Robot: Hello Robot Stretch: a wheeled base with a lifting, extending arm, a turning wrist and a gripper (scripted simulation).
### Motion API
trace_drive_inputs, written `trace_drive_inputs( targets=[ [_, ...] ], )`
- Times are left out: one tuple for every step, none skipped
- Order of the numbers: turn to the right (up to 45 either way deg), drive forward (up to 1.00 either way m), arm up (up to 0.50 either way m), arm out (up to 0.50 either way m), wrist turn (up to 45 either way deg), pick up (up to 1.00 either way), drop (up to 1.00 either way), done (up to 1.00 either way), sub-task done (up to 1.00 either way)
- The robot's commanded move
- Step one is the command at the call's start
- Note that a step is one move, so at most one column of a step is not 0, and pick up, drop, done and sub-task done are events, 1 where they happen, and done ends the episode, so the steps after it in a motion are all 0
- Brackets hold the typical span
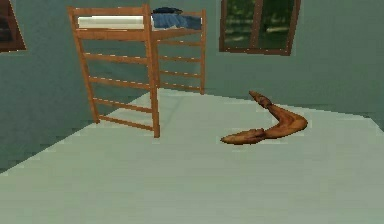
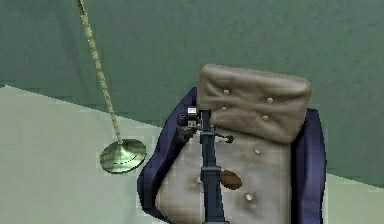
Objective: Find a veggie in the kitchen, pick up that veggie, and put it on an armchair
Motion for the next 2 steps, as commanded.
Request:
trace_drive_inputs(
  targets=[
    [0.0, 0.00, 0.00, -0.08, 0.0, 0.00, 0.00, 0.00, 0.00],
    [0.0, 0.00, 0.00, 0.00, 0.0, 0.00, 0.00, 1.00, 0.00]
  ],
)
